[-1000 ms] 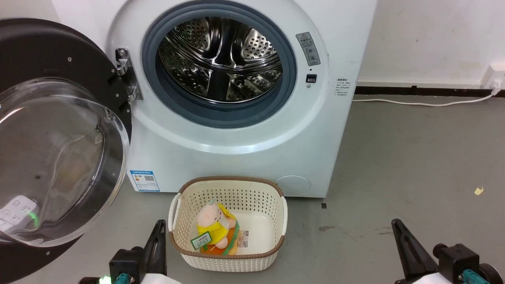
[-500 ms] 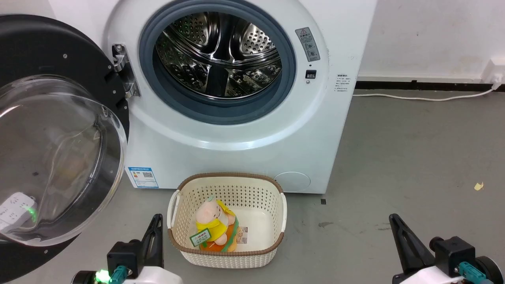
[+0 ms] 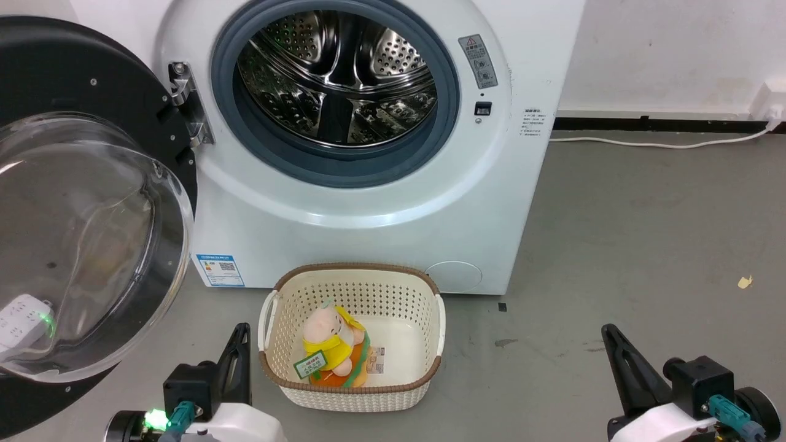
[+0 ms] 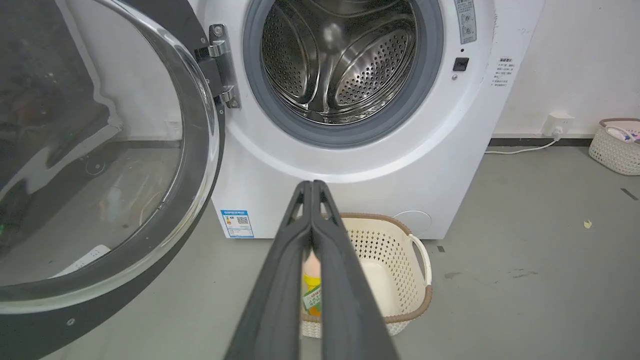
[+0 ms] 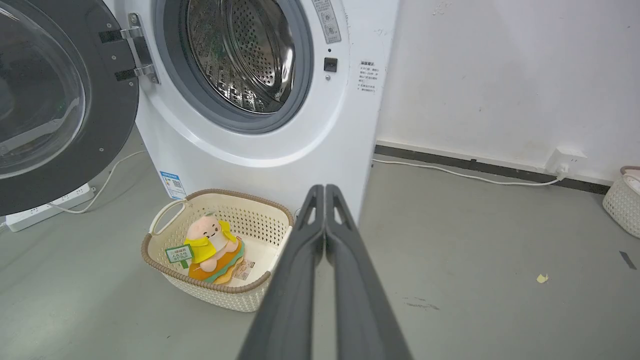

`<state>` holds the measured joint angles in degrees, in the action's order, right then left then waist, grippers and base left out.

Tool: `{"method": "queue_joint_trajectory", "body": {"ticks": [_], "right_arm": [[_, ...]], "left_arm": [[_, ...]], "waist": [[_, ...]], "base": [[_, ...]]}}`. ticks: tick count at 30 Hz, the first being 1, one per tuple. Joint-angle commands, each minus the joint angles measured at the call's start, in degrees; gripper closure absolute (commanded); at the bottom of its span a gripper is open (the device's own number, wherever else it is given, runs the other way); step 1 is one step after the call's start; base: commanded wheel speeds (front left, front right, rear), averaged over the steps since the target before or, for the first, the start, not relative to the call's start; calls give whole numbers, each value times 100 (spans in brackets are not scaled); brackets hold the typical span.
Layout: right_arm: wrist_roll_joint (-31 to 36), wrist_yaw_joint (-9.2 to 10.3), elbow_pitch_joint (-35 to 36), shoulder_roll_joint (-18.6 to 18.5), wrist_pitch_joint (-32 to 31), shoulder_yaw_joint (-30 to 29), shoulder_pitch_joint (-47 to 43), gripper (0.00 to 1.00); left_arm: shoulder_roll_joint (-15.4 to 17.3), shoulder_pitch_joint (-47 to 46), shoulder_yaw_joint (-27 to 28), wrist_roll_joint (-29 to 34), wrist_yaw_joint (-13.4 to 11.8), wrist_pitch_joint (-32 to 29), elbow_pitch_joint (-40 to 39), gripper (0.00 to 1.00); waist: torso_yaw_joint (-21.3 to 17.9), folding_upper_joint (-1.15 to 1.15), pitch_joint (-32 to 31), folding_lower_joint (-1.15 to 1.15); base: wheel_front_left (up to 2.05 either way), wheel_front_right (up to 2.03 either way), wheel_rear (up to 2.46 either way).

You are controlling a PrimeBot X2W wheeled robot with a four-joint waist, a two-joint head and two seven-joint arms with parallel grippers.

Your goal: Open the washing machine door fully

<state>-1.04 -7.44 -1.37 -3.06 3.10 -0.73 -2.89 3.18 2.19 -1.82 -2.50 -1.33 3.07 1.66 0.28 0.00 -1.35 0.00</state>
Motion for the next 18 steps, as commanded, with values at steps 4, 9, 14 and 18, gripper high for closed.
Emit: {"method": "queue_joint_trajectory", "body": {"ticks": [4,9,14,18], "right_arm": [[33,-4,55,15,-65,21,138,100],[53,-4,78,16,-135,36,181,100],[70,-4,98,17,-194,48,217,100],[84,-4,114,17,-241,58,246,100]], "left_arm": [[-3,-101,44,87,37,-63,-54,100],[-11,-135,83,134,65,-133,-86,100],[-18,-163,116,173,88,-191,-113,100],[-23,-186,143,204,106,-238,-135,100]], "waist": [[-5,0,23,0],[-12,0,55,0],[-17,0,82,0],[-22,0,104,0]], "base": [[0,0,0],[0,0,0],[0,0,0],[0,0,0]]}}
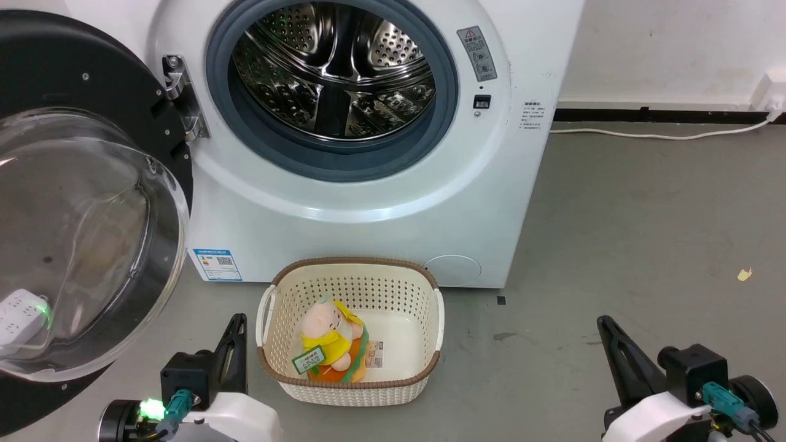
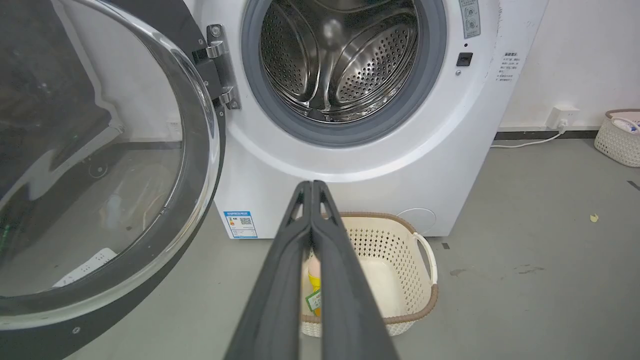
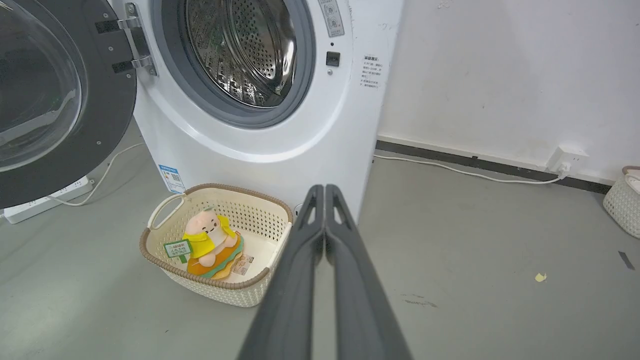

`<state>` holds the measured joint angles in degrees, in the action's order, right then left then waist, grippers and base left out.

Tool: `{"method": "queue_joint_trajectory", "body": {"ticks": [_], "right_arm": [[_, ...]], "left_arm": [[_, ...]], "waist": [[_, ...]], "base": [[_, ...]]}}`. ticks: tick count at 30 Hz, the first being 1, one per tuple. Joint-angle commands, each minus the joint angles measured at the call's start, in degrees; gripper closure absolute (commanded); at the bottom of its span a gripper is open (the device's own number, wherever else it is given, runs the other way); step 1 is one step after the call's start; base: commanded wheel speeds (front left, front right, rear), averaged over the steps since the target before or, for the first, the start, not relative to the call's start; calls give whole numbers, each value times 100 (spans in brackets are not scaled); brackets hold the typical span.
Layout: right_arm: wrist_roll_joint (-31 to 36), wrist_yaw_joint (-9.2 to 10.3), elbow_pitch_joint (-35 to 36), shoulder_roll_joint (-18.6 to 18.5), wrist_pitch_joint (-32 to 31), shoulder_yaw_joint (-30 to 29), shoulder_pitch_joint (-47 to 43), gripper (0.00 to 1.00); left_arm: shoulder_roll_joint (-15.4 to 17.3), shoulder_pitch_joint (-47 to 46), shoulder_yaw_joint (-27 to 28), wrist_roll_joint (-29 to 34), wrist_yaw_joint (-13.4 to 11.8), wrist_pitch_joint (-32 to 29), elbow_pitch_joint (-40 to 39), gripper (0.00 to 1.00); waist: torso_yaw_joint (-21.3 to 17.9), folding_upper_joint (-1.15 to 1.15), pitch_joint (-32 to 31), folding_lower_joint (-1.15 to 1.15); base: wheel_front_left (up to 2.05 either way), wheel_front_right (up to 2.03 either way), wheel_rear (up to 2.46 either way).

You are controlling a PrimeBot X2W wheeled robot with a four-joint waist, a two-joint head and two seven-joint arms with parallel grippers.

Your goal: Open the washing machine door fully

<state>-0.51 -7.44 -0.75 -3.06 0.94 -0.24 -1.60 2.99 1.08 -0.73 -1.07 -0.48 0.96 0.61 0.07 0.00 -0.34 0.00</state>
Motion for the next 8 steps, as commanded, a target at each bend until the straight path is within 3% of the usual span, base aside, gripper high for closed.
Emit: {"method": "queue_joint_trajectory", "body": {"ticks": [1,8], "right_arm": [[35,-4,56,18,-37,11,125,100],[51,-5,75,18,-94,24,160,100]], "left_arm": [[-5,-81,41,69,25,-39,-35,100],[-12,-108,73,107,48,-96,-61,100]], "waist": [[-2,0,7,0],[-7,0,34,0]], "base": [[0,0,0],[0,0,0]]}}
